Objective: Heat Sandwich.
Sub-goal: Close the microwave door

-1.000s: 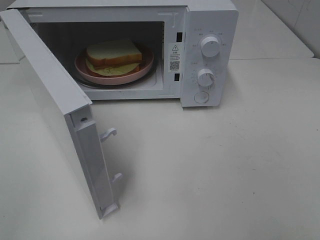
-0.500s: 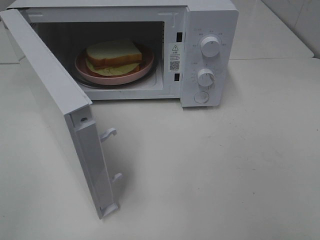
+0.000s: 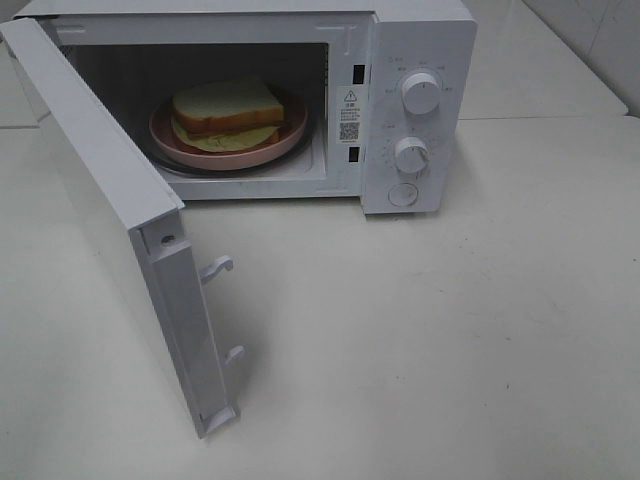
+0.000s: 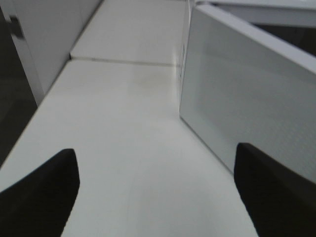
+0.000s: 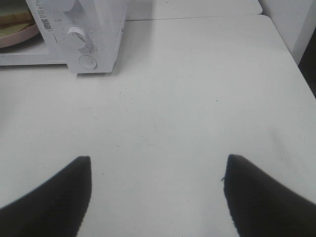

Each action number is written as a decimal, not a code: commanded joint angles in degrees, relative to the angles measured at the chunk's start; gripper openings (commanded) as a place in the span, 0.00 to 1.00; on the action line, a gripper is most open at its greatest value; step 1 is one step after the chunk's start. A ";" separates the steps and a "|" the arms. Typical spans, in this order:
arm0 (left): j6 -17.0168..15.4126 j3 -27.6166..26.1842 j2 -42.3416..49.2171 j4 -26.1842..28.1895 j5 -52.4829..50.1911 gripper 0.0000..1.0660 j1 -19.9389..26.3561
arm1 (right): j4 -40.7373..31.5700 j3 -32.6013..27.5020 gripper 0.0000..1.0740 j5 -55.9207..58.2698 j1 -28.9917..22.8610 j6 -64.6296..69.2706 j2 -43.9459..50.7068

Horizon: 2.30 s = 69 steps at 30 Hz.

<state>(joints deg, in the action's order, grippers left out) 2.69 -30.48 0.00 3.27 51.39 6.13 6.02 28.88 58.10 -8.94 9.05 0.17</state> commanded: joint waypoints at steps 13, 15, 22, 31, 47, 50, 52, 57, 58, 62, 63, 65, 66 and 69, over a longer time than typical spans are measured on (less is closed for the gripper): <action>0.23 15.47 -10.60 0.29 -38.67 0.75 -9.05 | 0.80 -0.17 0.69 -0.69 0.06 -0.40 1.66; 0.23 16.62 -15.64 0.29 -45.09 0.75 -11.12 | 0.80 -0.17 0.69 -0.69 0.06 -0.40 1.66; 0.23 16.79 -26.64 0.29 -53.74 0.72 -15.41 | 0.80 -0.17 0.69 -0.69 0.06 -0.40 1.66; 0.23 16.79 -44.06 -0.29 -68.07 0.43 -19.88 | 0.80 -0.17 0.69 -0.69 0.06 -0.40 1.66; -1.78 16.79 -68.53 -8.14 -94.02 0.00 -19.88 | 0.80 -0.17 0.69 -0.69 0.06 -0.40 1.66; -4.07 16.79 -70.76 -9.40 -96.72 0.00 -19.88 | 0.80 -0.17 0.69 -0.69 0.06 -0.40 1.66; -4.41 16.44 -73.68 -9.51 -98.26 0.00 -19.88 | 0.80 -0.17 0.69 -0.69 0.06 -0.40 1.66; -3.95 15.53 -77.12 -9.57 -99.12 0.00 -19.88 | 0.80 -0.17 0.69 -0.69 0.06 -0.40 1.66; -4.07 15.24 -77.81 -9.51 -99.41 0.00 -19.88 | 0.80 -0.17 0.69 -0.69 0.06 -0.40 1.66; -3.78 13.12 -80.73 -8.77 -100.04 0.00 -22.57 | 0.80 -0.17 0.69 -0.69 0.06 -0.40 1.66; -3.44 12.72 -81.47 -8.42 -100.32 0.00 -23.38 | 0.86 -0.17 0.69 -0.69 0.06 -0.40 1.66; -1.20 11.00 -83.65 -3.95 -100.78 0.00 -26.47 | 0.86 -0.17 0.69 -0.69 0.06 -0.40 1.66; 0.06 10.37 -84.34 -1.55 -100.78 0.00 -27.79 | 0.86 -0.17 0.69 -0.69 0.06 -0.34 1.66; 3.32 9.05 -85.60 3.27 -100.90 0.00 -30.77 | 0.86 -0.17 0.69 -0.69 0.06 -0.34 1.66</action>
<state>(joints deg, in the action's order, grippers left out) 4.93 -20.80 -85.54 4.98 -48.13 -23.72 6.13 28.88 58.10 -8.94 9.05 0.17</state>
